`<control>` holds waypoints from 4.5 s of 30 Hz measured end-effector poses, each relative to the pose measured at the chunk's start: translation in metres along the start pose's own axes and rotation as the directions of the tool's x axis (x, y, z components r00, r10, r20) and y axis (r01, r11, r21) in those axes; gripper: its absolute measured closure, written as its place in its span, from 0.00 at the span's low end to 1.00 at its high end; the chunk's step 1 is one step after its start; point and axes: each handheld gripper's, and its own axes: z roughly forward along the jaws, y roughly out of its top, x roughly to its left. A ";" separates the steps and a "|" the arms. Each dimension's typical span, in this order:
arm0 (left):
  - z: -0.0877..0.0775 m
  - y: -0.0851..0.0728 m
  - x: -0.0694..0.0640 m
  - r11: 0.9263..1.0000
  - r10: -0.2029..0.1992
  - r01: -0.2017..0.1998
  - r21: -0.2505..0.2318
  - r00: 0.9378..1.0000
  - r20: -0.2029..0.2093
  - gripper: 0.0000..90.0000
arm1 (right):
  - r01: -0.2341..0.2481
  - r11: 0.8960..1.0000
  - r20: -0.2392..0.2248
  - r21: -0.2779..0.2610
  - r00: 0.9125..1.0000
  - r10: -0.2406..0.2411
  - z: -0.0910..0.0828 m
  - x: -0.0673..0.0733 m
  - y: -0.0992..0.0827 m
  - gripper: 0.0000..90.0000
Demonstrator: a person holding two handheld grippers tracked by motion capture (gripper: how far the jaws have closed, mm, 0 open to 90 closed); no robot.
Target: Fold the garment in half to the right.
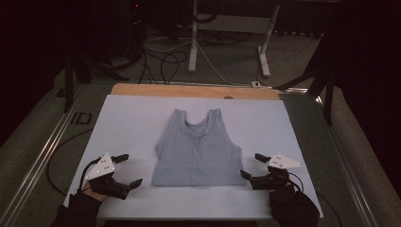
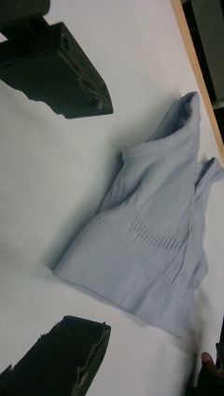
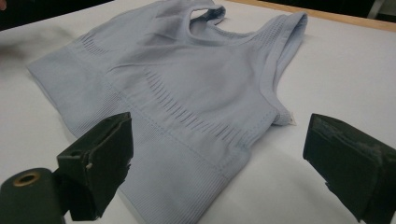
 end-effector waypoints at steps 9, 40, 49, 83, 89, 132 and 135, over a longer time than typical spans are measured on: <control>-0.001 0.001 0.000 1.000 0.004 -0.004 -0.005 1.000 0.008 0.00 | 0.020 1.000 0.013 0.016 1.000 -0.020 0.000 0.002 0.001 0.10; 0.007 0.016 -0.008 1.000 0.014 -0.016 0.024 0.997 0.077 0.00 | 0.048 0.999 -0.017 0.005 0.999 -0.048 0.002 0.018 0.027 0.10; 0.009 0.031 -0.010 0.999 0.026 -0.030 0.034 0.995 0.100 0.00 | 0.096 0.995 -0.009 -0.005 0.995 -0.096 0.008 0.020 0.056 0.10; 0.029 0.058 -0.029 0.993 0.046 -0.054 0.107 0.996 0.076 0.00 | 0.195 0.981 -0.133 -0.016 0.972 -0.195 0.116 0.022 0.152 0.10; 0.035 0.059 -0.035 0.992 0.049 -0.056 0.113 0.997 0.062 0.00 | 0.196 0.980 -0.153 -0.018 0.969 -0.196 0.136 0.023 0.161 0.10; 0.085 0.024 -0.040 0.922 -0.092 0.117 0.369 0.992 -0.085 0.19 | 0.179 0.981 -0.206 0.067 0.965 -0.162 0.259 0.022 0.168 0.10; 0.086 0.022 -0.040 0.917 -0.086 0.110 0.384 0.993 -0.080 0.23 | 0.184 0.980 -0.205 0.070 0.965 -0.167 0.260 0.022 0.168 0.10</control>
